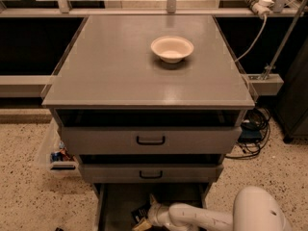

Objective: Pick rxbar chocolate from bottom drawer and place on counter

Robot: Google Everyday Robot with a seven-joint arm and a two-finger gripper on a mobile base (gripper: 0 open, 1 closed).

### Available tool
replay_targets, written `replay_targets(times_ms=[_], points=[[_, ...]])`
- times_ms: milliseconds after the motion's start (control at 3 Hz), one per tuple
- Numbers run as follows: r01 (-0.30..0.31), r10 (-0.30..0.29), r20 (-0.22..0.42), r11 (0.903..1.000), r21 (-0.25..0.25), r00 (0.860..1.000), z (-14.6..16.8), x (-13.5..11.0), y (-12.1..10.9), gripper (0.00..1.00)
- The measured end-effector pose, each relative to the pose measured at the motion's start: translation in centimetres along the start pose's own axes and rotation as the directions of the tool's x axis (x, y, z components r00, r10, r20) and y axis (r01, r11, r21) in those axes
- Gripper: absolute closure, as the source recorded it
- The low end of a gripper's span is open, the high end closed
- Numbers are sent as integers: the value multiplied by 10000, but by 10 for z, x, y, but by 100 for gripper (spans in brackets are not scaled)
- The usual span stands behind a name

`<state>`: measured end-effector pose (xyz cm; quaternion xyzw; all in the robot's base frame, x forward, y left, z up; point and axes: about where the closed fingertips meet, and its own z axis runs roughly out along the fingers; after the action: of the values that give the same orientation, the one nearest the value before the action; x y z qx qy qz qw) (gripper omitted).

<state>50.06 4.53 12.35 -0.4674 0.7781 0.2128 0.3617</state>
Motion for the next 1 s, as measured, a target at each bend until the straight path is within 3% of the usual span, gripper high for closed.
replay_targets(times_ms=[333, 667, 1000], points=[[-161, 147, -488, 9995, -284, 9987, 14, 21, -4, 0], [-125, 108, -539, 9995, -299, 9985, 16, 22, -5, 18], [-125, 108, -539, 9995, -300, 9985, 16, 22, -5, 43]])
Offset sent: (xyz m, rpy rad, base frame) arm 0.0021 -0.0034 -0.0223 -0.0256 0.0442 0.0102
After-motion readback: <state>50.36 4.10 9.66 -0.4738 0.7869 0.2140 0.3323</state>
